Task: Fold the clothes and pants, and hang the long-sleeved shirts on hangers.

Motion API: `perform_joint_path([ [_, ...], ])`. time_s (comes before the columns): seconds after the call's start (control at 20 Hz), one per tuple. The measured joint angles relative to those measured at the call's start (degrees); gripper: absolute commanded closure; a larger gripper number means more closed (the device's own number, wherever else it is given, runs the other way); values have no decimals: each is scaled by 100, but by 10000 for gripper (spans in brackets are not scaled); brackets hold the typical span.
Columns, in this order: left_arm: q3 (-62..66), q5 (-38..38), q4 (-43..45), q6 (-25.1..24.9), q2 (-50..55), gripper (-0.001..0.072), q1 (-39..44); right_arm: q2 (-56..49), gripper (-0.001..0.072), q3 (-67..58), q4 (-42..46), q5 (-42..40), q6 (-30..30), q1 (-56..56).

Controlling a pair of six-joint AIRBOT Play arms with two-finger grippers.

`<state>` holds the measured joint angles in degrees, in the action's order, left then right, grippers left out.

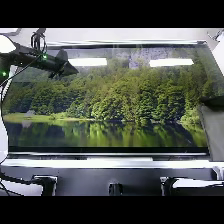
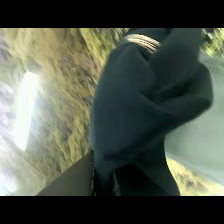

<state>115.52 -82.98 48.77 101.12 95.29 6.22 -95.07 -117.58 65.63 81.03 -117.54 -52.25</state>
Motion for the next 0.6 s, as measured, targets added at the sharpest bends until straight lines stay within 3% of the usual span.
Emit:
perform_joint_path([
  [0.35, 0, 0, -31, -2, 0, 690, 162, 293, 681, 0, 455, 986, 33, -31],
  [0.6, 0, 2, -33, -17, 31, 691, 201, 339, 680, 74, 1690, 1829, 660, -31],
])
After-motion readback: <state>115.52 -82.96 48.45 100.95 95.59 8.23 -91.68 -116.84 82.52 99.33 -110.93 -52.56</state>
